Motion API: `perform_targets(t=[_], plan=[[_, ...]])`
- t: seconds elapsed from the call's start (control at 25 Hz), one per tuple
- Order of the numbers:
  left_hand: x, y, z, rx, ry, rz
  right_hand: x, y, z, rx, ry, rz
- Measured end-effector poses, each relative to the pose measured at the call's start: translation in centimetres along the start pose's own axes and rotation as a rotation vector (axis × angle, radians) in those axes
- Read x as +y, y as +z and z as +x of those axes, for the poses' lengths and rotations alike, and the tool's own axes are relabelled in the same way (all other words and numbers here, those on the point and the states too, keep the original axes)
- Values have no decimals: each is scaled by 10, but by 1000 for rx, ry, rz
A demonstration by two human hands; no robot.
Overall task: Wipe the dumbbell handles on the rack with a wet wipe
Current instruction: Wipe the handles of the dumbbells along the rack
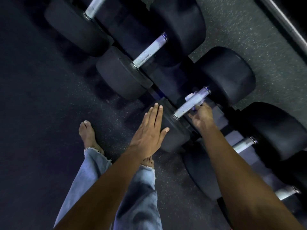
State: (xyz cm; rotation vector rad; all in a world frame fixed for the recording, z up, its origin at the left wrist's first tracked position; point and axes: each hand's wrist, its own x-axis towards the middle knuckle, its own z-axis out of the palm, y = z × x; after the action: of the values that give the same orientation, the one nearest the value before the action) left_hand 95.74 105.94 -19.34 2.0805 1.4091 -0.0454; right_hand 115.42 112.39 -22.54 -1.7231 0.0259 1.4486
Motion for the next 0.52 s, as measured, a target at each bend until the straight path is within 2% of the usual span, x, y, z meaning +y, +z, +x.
perform_targets(t=[0.2, 0.4, 0.52], plan=[[-3, 5, -1, 23, 22, 22, 23, -2, 4, -55, 91, -328], [-1, -1, 0, -22, 23, 53, 22, -10, 2, 10, -113, -789], [3, -10, -4, -20, 50, 64, 17, -19, -19, 7, -149, -845]])
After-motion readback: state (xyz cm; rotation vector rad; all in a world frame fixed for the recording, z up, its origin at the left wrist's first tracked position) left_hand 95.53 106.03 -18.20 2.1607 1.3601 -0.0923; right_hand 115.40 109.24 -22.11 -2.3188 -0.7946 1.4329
